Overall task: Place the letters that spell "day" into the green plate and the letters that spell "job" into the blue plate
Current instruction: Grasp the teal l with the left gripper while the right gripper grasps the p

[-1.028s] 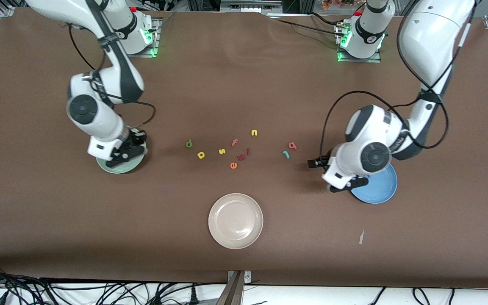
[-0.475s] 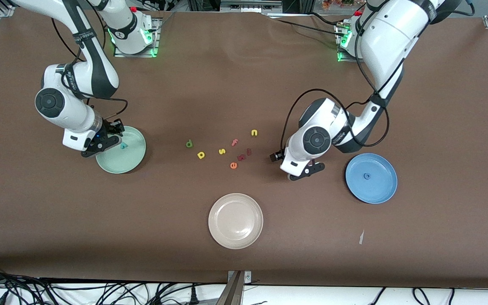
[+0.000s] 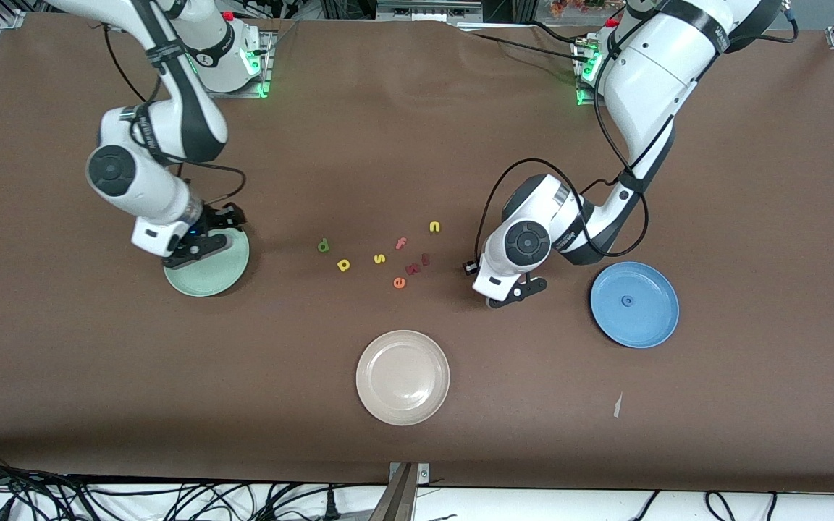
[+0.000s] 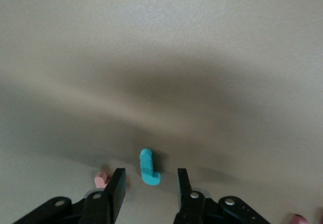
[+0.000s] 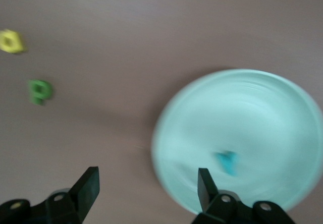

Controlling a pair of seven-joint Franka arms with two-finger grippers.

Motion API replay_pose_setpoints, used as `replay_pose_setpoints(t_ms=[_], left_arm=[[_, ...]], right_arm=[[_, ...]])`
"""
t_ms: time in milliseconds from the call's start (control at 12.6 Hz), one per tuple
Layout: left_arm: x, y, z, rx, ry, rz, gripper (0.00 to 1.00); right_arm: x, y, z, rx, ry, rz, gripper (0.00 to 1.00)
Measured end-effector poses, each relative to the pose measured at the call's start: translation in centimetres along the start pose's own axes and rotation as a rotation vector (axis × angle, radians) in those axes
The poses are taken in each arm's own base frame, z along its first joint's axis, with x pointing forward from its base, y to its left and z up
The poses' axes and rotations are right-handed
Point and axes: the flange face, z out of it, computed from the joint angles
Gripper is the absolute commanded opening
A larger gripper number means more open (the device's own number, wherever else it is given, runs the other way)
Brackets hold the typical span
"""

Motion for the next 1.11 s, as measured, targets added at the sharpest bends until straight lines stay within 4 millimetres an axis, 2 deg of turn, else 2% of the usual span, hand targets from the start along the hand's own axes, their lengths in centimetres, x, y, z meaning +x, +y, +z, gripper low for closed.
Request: replay_pose_setpoints(t_ms=[158,316,633,791,949,1107], left_arm=[[0.0,-0.1,0.6,0.009,-0.002,0.002,0.47],[0.1,-0.1,0.7,0.007,-0.002,0.001,0.44],[0.2,0.0,0.9,-0.005,0.004,0.000,0.21],[0.3,0.0,1.2,-0.006,0.002,-0.001,0.20],[0.3,0.0,1.2,-0.009,0.004,-0.001,0.02],[0.3,0.0,1.1,-0.010,0.004,-0.002,0.00]], right_arm=[[1.5,-5.1,0.7,-0.002,0.017,0.002,0.87],[3.1,-8.9,2.1,-0.004,0.049,-0.029,0.87],[4.9,-15.1,5.9,-0.006,0.077,-0.031,0.84],[4.9,-16.2,7.1,-0.008,0.082,-0.038,0.84],[4.9,-15.6,7.8,-0.012,0.079,-0.029,0.84],[4.4,-14.8,8.5,-0.018,0.089,-0.026,0.84]])
